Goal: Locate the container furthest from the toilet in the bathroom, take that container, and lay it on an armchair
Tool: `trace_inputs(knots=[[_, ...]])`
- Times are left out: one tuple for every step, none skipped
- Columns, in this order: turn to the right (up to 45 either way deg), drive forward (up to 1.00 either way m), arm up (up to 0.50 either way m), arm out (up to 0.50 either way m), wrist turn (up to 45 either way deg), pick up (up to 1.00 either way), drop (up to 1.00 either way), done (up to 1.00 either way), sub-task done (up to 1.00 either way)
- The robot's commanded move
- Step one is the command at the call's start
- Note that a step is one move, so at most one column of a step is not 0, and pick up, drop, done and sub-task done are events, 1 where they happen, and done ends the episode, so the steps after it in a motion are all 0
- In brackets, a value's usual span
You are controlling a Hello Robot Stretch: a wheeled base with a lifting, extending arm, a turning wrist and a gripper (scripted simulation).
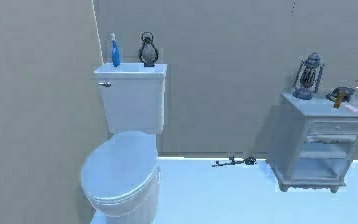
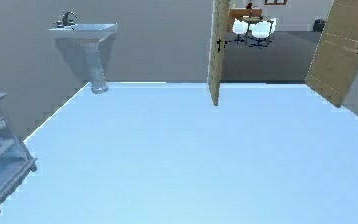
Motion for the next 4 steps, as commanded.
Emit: trace_inputs(knots=[[0.0,0.1,0.0,0.0,0.0,0.0,0.0,0.0,0.0],[27.0,0.0,0.0,0.0,0.0,0.0,0.0,0.0,0.0],[0.0,0.9,0.0,0.0,0.0,0.0,0.0,0.0,0.0],[-45.0,0.0,0.0,0.0,0.0,0.0,0.0,0.0,0.0]])
